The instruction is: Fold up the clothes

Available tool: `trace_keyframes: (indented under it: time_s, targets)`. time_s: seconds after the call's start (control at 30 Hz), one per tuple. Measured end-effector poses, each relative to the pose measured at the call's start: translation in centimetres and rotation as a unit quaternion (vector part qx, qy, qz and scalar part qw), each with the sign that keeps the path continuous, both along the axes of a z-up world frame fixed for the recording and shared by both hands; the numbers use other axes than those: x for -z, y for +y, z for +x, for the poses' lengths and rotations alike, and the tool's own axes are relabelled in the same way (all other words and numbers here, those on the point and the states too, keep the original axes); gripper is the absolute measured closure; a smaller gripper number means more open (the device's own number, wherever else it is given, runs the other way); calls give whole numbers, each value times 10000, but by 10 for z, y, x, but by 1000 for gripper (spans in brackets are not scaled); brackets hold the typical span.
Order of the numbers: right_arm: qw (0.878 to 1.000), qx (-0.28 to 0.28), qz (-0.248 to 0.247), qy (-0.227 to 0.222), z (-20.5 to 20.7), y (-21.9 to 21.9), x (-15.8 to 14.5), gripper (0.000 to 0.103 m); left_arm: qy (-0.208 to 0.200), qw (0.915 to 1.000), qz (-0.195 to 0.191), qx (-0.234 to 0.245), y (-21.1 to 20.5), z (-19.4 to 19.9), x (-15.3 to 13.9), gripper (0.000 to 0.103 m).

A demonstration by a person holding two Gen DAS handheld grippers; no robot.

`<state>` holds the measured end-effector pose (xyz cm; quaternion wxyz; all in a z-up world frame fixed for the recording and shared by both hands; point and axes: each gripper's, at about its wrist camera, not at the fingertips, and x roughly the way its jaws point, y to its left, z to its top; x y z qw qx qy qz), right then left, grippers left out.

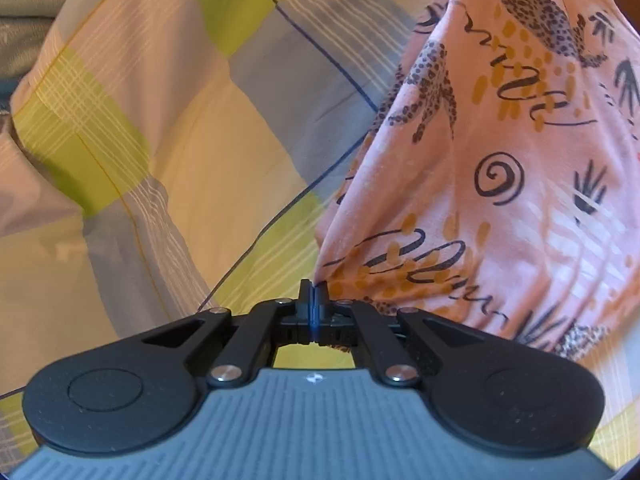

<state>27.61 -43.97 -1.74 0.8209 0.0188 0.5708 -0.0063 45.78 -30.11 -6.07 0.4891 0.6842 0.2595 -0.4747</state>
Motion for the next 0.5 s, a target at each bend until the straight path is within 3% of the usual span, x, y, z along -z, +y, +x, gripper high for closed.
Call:
trace_keyframes:
  time_s: [0.33, 0.5]
  targets:
    - [9995, 162, 109, 244, 15, -11, 53, 99, -470, 9963, -215, -687, 0, 17, 30, 100]
    - [9980, 555, -82, 275, 7, -22, 53, 86, -550, 9839, -522, -1618, 25, 31, 11, 96]
